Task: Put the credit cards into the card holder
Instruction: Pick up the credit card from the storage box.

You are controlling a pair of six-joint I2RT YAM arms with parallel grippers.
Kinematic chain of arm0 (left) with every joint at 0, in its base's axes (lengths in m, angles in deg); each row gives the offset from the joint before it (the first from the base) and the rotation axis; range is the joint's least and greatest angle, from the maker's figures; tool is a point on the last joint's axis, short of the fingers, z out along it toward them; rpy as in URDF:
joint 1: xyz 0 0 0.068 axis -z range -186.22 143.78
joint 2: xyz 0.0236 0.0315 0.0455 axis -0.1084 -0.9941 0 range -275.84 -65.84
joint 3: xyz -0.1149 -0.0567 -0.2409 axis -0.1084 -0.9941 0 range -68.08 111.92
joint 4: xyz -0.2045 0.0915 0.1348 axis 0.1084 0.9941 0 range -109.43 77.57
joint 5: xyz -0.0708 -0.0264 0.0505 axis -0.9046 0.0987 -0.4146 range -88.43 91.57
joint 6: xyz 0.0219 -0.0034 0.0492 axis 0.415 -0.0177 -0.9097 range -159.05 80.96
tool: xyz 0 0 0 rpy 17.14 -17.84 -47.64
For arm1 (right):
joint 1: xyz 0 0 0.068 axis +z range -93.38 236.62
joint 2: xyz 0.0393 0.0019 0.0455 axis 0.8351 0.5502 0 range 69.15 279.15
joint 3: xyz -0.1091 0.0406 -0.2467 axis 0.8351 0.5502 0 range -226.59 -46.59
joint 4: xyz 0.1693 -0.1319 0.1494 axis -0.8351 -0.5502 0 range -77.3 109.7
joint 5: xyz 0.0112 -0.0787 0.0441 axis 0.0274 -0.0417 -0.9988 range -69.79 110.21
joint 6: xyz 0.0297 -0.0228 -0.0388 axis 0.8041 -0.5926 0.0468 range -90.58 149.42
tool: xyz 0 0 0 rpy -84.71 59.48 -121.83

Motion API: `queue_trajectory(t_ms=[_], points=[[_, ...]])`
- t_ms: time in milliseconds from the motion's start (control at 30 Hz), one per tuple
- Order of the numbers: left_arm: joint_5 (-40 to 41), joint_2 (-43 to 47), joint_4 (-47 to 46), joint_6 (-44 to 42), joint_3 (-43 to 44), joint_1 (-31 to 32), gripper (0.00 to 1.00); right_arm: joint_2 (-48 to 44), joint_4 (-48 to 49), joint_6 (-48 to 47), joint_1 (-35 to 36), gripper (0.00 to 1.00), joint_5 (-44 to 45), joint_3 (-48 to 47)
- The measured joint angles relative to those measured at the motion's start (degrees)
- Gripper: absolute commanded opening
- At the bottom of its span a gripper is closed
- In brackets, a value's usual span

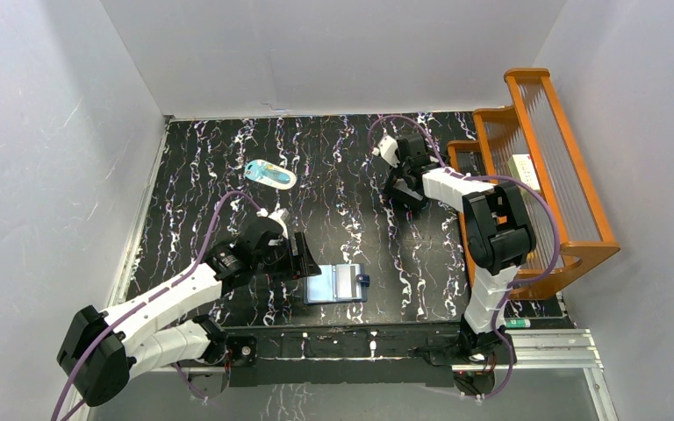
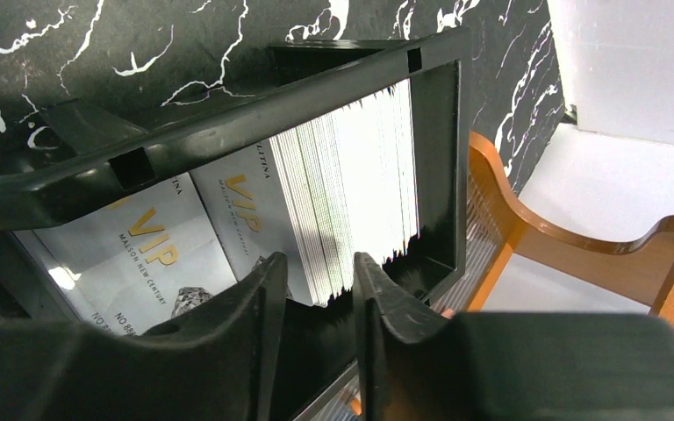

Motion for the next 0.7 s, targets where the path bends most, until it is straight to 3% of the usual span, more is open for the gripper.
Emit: queue_trajectory(t_ms=[300, 700], points=[[-0.2, -0.3, -0.4, 0.0, -0.3, 0.0, 0.68, 0.2, 0.0, -1.0, 0.0, 0.49, -0.2, 0.0], [-0.3, -1.0, -0.9, 0.0, -0.3, 0.0, 0.68, 1.2, 0.6, -1.9, 0.0, 0.31, 0.1, 0.0]])
